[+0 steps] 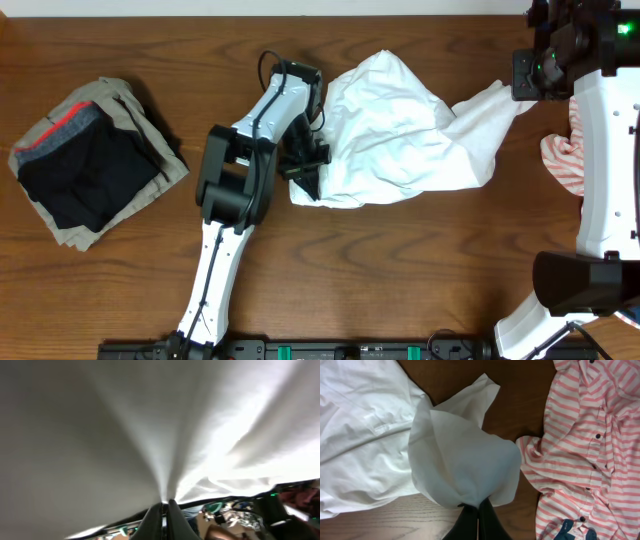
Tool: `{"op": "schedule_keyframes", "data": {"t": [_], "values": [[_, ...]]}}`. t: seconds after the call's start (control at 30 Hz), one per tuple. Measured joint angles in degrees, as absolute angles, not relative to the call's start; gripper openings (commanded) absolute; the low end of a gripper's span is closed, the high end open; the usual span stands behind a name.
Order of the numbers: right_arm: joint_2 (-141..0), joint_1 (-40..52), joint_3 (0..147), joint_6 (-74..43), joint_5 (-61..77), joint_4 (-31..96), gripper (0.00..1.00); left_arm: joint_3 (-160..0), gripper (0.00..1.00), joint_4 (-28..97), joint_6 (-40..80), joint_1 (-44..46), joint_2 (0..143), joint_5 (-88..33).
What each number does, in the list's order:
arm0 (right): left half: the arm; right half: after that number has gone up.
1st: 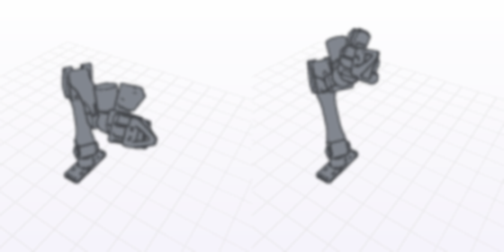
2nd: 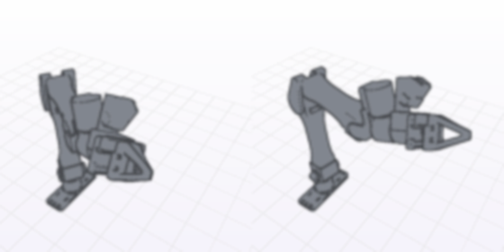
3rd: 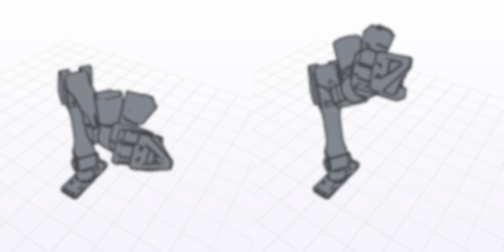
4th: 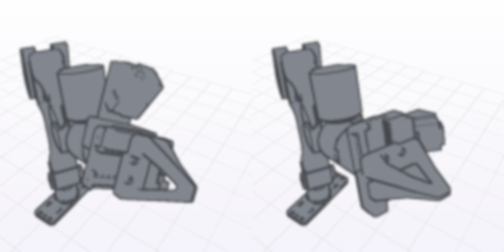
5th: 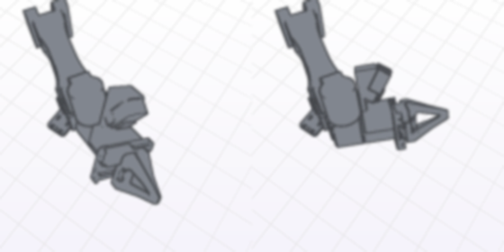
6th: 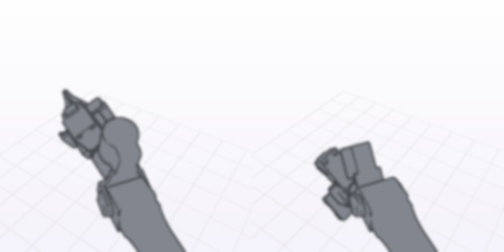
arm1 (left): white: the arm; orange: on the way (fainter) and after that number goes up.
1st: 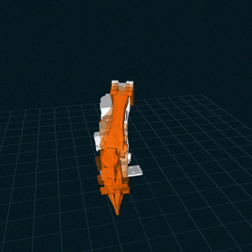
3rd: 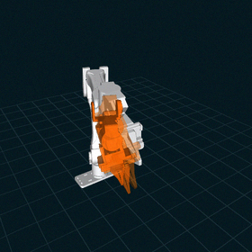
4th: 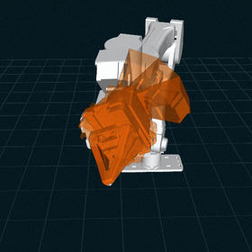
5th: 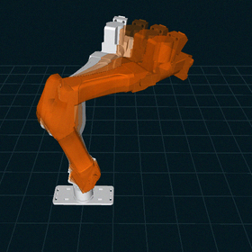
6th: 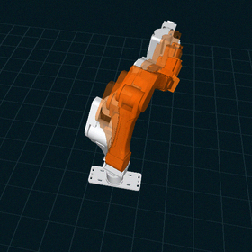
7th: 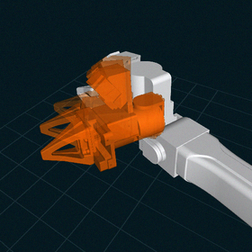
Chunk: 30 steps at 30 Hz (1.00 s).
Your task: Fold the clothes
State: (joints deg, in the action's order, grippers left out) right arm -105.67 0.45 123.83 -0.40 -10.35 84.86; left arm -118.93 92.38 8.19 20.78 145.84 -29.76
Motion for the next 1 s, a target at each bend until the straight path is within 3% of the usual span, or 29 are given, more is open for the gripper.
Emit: {"op": "schedule_keyframes", "data": {"t": [0.17, 0.3, 0.4, 0.43, 0.53, 0.6, 0.67, 1.0], "values": [[-105.7, 0.1, 123.8, -0.4, -10.3, 84.8, 0.01, -118.5, 0.06, 91.9, 7.5, 20.9, 141.8, -26.2], [-105.7, -1.0, 123.8, -0.4, -10.3, 84.3, 0.01, -118.3, 0.06, 81.8, 7.6, 20.9, 133.3, -23.7], [-105.7, -1.3, 123.8, -0.4, -10.4, 83.9, 0.01, -118.4, 0.15, 68.6, 7.0, 20.9, 126.6, -22.1], [-105.7, -1.3, 123.8, -0.4, -10.4, 83.8, 0.01, -118.4, 0.26, 64.6, 6.9, 20.9, 125.1, -21.6], [-105.7, -1.3, 123.8, -0.4, -10.3, 83.7, 0.01, -119.1, 0.38, 51.4, 6.4, 20.9, 122.5, -20.4], [-105.7, -1.3, 123.8, -0.4, -10.3, 83.7, 0.01, -119.3, 0.42, 46.3, 6.2, 20.9, 122.7, -20.1], [-105.7, -1.3, 123.8, -0.4, -10.3, 83.7, 0.01, -119.3, 0.52, 41.8, 5.8, 20.9, 123.9, -19.9], [-105.7, -1.3, 123.8, -0.4, -10.3, 83.9, 0.01, -119.2, 0.53, 24.9, 6.1, 20.9, 139.7, -20.5]]}}
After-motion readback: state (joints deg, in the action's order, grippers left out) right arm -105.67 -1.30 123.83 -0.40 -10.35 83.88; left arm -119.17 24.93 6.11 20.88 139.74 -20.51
